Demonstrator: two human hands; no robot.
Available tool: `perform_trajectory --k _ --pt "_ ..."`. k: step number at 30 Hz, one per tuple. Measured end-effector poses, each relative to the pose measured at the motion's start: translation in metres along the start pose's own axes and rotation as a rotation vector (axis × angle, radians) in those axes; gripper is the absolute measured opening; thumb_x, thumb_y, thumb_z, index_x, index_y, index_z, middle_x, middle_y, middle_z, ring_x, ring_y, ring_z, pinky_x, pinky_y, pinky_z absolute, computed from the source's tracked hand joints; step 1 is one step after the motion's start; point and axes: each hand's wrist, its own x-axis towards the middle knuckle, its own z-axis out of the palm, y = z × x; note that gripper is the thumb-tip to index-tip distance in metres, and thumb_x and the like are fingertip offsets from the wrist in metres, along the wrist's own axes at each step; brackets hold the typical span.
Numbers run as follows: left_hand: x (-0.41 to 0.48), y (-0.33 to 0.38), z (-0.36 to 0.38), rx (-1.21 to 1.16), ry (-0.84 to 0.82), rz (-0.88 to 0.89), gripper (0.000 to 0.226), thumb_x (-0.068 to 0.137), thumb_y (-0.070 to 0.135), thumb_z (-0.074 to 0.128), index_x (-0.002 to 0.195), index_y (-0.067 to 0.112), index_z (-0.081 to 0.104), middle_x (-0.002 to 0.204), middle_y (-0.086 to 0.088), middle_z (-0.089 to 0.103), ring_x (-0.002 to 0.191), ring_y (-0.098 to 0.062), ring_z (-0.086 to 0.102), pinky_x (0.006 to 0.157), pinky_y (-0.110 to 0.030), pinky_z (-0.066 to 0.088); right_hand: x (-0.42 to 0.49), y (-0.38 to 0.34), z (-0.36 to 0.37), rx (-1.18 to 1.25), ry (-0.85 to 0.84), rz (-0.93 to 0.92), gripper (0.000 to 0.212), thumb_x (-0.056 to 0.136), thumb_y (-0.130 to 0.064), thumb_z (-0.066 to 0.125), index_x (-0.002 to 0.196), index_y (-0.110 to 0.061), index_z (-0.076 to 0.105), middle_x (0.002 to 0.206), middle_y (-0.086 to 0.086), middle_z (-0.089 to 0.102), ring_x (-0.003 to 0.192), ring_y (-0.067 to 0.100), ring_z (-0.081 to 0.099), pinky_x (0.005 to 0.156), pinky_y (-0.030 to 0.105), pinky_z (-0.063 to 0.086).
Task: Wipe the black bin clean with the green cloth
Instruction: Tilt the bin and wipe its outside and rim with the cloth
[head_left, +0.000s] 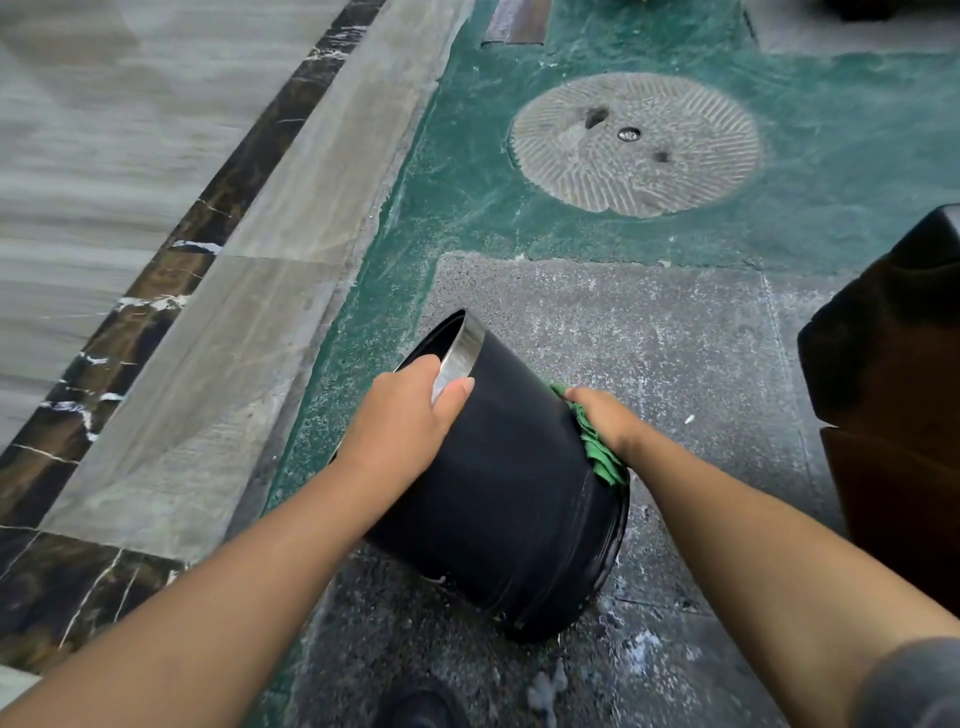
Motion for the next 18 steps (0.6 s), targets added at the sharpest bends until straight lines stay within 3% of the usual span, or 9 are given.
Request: perform_trajectory --k 3,7,13,18 --pt "0.0 0.005 0.002 0.028 -0.016 0.019 0.049 0.091 0.05 0.05 0.061 0.022 0.024 0.054 -0.001 0.039 0.051 -0.024 0.041 0.044 -0.035 0.018 -0.019 0.015 0.0 -0.087 0.103 -0.059 0.037 0.091 -0.044 0.039 0.093 -0.023 0.069 0.117 0.008 0.071 0.104 0.024 0.062 0.089 0.039 0.044" --pt "0.003 0.013 0.006 0.006 -0.014 -0.001 0.048 0.091 0.048 0.051 0.061 0.021 0.026 0.055 -0.002 0.04 0.052 -0.022 0.042 0.044 -0.034 0.017 -0.05 0.046 0.01 -0.201 0.276 -0.274 0.042 0.102 -0.032 0.037 0.14 -0.026 0.055 0.147 -0.002 0.054 0.134 0.02 0.048 0.109 0.036 0.035" --pt "0.012 0.025 0.009 0.012 -0.019 -0.051 0.047 0.092 0.046 0.051 0.061 0.019 0.028 0.059 -0.002 0.042 0.056 -0.024 0.042 0.044 -0.034 0.018 -0.107 0.073 0.058 -0.279 0.531 -0.331 0.058 0.097 -0.038 0.028 0.151 -0.022 0.04 0.163 0.001 0.029 0.151 0.015 0.02 0.123 0.044 0.013" --pt "0.021 0.029 0.011 -0.005 -0.038 -0.069 0.045 0.093 0.042 0.052 0.061 0.022 0.028 0.06 0.0 0.04 0.062 -0.029 0.042 0.048 -0.036 0.019 -0.152 0.087 0.115 -0.31 0.578 -0.456 0.059 0.1 -0.041 0.027 0.156 -0.026 0.023 0.168 -0.002 0.008 0.154 0.02 0.003 0.123 0.048 0.006"
